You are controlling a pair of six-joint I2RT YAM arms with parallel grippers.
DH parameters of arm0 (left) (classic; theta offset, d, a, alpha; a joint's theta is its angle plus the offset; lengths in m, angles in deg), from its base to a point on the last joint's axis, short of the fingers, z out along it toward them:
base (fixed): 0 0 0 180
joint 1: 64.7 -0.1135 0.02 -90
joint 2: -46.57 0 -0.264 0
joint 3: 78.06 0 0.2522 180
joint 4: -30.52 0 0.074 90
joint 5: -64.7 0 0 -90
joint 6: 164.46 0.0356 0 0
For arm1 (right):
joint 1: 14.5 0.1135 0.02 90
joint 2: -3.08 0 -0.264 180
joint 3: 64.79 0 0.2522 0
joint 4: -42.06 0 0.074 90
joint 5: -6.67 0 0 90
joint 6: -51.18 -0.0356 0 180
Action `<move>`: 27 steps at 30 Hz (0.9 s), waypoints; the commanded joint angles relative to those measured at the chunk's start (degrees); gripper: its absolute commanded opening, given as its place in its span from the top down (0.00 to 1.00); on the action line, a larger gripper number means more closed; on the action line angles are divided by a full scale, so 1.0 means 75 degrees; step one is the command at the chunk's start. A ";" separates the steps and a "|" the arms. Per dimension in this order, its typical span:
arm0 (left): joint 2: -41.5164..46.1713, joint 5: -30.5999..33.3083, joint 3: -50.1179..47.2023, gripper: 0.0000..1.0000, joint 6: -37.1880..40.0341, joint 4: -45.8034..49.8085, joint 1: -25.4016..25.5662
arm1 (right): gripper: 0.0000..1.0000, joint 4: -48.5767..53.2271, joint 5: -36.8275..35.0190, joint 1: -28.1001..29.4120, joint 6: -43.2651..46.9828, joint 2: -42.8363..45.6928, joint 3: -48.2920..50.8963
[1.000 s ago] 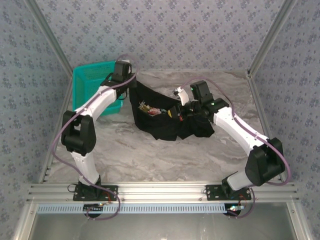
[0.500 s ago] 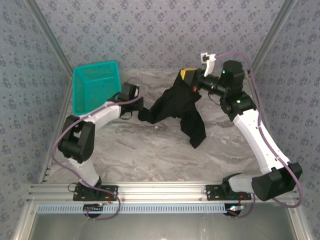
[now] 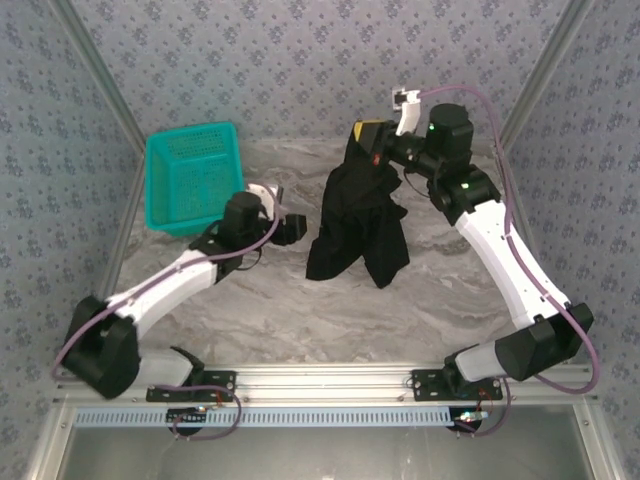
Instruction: Fold the inside-out t-shirt
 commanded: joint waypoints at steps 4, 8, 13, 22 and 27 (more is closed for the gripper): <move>-0.0255 -0.1558 0.1352 0.17 0.1125 -0.0848 0.0668 | 1.00 0.0012 -0.0619 0.0427 0.0026 0.0235 -0.0020; -0.1144 -0.1531 0.2277 0.26 0.1778 -0.0513 0.1030 | 1.00 -0.0117 -0.0884 0.0539 -0.0479 0.0255 0.0024; -0.1378 -0.2113 0.1653 0.76 0.2161 -0.1062 0.1627 | 1.00 -0.0406 -0.1246 0.0456 -0.1160 0.0207 -0.0090; -0.2335 -0.2093 0.0529 0.91 0.3392 -0.1766 0.2812 | 1.00 -0.1552 -0.0747 -0.0007 -0.2610 -0.0155 -0.0360; -0.2929 -0.2051 0.0369 0.82 0.3676 -0.1195 0.2996 | 1.00 -0.0571 0.0049 -0.0369 -0.2207 -0.0514 -0.1739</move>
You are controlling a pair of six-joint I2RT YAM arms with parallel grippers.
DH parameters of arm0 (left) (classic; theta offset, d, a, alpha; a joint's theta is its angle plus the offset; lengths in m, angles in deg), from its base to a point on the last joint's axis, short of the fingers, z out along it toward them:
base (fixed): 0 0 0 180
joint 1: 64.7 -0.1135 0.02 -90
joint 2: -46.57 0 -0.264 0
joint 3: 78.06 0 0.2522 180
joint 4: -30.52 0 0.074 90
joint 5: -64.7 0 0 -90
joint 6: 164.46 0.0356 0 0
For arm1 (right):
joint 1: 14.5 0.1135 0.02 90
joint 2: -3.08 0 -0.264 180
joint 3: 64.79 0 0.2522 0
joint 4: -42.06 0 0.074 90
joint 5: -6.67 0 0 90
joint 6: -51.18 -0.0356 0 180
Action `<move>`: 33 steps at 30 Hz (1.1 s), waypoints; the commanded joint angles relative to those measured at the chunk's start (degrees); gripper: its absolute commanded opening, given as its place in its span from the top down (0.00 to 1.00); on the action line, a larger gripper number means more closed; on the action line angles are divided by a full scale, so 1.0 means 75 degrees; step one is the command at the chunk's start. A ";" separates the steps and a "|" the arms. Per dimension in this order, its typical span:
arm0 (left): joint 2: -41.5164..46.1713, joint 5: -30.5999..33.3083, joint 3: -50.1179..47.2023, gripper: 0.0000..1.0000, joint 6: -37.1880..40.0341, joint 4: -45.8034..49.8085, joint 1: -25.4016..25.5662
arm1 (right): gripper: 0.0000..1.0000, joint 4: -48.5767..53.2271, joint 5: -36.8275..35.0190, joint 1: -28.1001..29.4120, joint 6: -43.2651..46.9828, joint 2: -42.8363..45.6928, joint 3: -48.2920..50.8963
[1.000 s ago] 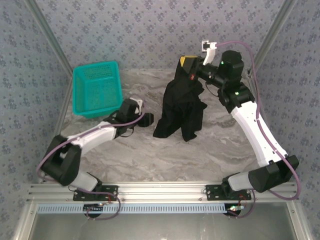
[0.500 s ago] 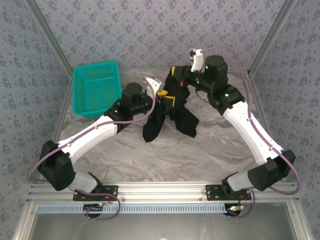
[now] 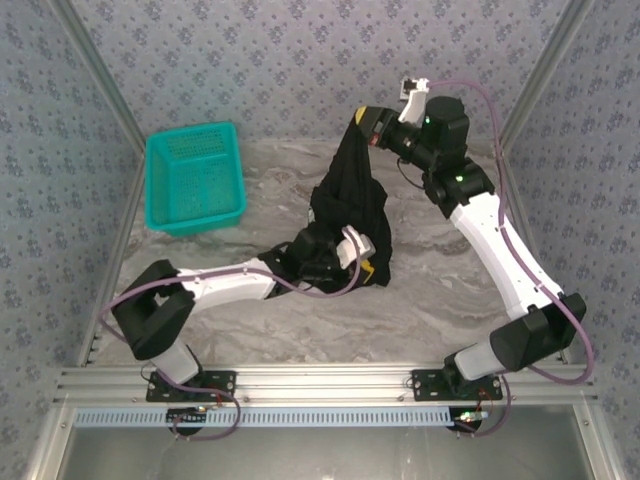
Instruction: Fold the inside-out t-shirt
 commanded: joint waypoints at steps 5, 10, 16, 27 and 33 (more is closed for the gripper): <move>0.0886 0.0074 -0.0573 0.52 0.0460 0.0756 0.0059 | 1.00 0.1699 0.1034 -0.0343 0.1311 -0.0168 -0.2249; 0.2916 -0.0010 -0.1026 0.37 -0.0054 0.0888 -0.0379 | 1.00 0.3318 0.1859 -0.0407 0.2631 -0.0297 -0.2918; 0.4290 0.1517 -0.0978 0.17 -0.1762 0.0735 -0.1989 | 1.00 0.4358 0.2335 -0.0516 0.3970 0.0035 -0.2196; 0.1519 0.0910 0.1234 0.18 -0.3090 0.3215 -0.2862 | 1.00 0.5487 0.1020 -0.0504 0.3501 0.2584 0.3147; 0.0363 0.0911 0.2018 0.19 -0.2482 0.4179 -0.2138 | 1.00 0.6012 0.0101 0.0127 0.1826 0.3707 0.5333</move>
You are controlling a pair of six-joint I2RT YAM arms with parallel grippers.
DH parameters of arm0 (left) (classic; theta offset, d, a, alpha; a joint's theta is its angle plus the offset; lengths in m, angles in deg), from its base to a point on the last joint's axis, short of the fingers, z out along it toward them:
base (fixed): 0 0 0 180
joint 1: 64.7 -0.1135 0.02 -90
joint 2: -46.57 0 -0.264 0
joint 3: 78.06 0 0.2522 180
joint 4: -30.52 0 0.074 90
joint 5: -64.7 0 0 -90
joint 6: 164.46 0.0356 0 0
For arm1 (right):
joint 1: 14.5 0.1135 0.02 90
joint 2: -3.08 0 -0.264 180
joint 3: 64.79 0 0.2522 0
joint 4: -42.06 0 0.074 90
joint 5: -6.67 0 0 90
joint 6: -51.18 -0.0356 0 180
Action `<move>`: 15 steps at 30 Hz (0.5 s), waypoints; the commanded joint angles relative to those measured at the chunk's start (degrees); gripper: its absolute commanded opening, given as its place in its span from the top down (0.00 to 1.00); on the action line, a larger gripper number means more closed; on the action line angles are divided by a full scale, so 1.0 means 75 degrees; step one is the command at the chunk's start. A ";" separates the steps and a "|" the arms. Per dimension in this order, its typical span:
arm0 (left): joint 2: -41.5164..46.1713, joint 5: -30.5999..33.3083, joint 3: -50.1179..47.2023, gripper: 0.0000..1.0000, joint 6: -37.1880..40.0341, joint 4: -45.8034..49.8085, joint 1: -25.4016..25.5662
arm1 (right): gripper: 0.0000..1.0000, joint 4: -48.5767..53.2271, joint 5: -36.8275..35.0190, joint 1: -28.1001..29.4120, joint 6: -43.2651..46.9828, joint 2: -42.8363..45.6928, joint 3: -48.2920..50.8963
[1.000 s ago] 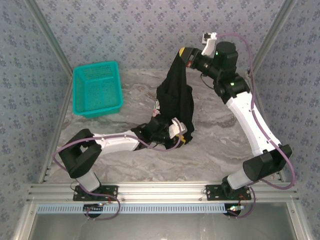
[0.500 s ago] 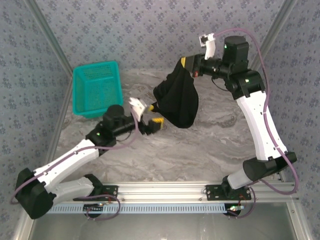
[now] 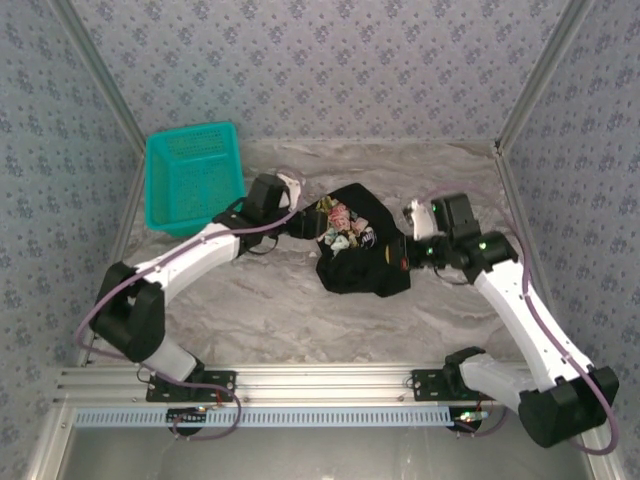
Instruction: Fold the inside-out t-shirt
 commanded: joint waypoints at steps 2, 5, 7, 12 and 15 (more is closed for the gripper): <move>-0.0638 -0.0134 0.0877 0.19 0.0524 0.1083 0.0654 | 1.00 0.0798 -0.1259 0.0580 -0.1490 0.0474 0.0934; -0.1173 -0.0182 0.1423 0.21 0.0942 0.1519 0.0993 | 1.00 0.0878 -0.1776 0.0753 -0.2088 0.0579 0.1569; -0.1449 -0.0381 0.1722 0.22 0.1248 0.1675 0.1221 | 1.00 0.0839 -0.2113 0.0845 -0.2340 0.0590 0.1817; -0.2430 -0.1030 0.2714 0.25 0.1885 0.2344 0.1809 | 1.00 0.0603 -0.2708 0.0991 -0.2704 0.0621 0.2170; -0.3098 -0.1088 0.3253 0.30 0.1855 0.2645 0.1927 | 1.00 0.0516 -0.2752 0.1017 -0.2811 0.0774 0.2333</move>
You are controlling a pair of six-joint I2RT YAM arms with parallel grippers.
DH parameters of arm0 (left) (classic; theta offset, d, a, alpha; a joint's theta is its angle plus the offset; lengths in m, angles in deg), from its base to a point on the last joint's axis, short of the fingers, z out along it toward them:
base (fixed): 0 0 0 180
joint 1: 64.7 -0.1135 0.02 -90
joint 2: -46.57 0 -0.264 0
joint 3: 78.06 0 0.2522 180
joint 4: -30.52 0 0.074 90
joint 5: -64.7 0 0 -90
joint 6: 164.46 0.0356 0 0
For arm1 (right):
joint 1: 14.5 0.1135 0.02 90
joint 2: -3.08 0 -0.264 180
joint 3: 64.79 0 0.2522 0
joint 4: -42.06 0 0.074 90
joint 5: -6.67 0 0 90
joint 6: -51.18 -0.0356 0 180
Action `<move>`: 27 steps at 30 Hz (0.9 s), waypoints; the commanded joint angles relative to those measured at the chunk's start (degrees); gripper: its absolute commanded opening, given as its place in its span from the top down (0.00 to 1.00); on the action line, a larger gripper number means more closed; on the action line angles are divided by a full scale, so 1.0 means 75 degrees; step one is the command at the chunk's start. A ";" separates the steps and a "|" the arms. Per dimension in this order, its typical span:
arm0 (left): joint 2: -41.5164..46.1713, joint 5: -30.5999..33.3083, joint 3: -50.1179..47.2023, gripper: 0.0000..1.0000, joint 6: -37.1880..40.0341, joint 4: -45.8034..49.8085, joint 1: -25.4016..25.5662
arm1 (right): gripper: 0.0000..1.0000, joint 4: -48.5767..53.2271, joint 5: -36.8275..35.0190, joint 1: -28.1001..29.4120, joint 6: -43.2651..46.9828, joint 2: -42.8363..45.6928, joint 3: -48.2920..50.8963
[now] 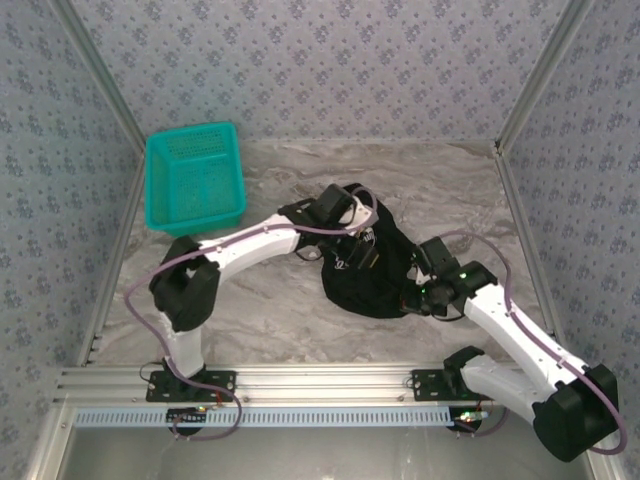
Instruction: Fold the inside-out t-shirt
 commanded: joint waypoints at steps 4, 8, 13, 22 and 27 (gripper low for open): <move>-0.1153 0.0178 0.1082 0.31 0.0394 0.1081 0.0178 | 1.00 0.0035 -0.0482 0.0066 -0.0361 0.0290 0.0177; -0.1513 0.0221 0.1302 0.42 0.0256 0.1010 0.0177 | 1.00 0.0006 -0.0523 0.0011 -0.0274 0.0288 0.0160; -0.1510 0.0004 0.1266 0.72 0.0006 0.0643 0.0175 | 1.00 -0.0012 -0.0519 -0.0089 -0.0144 0.0210 0.0032; 0.0874 -0.0657 -0.0656 1.00 -0.1004 -0.1869 -0.0541 | 1.00 -0.0037 -0.0703 -0.0556 0.0651 0.0291 -0.0674; 0.2722 -0.0699 -0.2077 1.00 -0.2063 -0.3732 -0.1046 | 1.00 -0.0372 -0.0940 -0.0692 0.1442 0.0271 -0.1356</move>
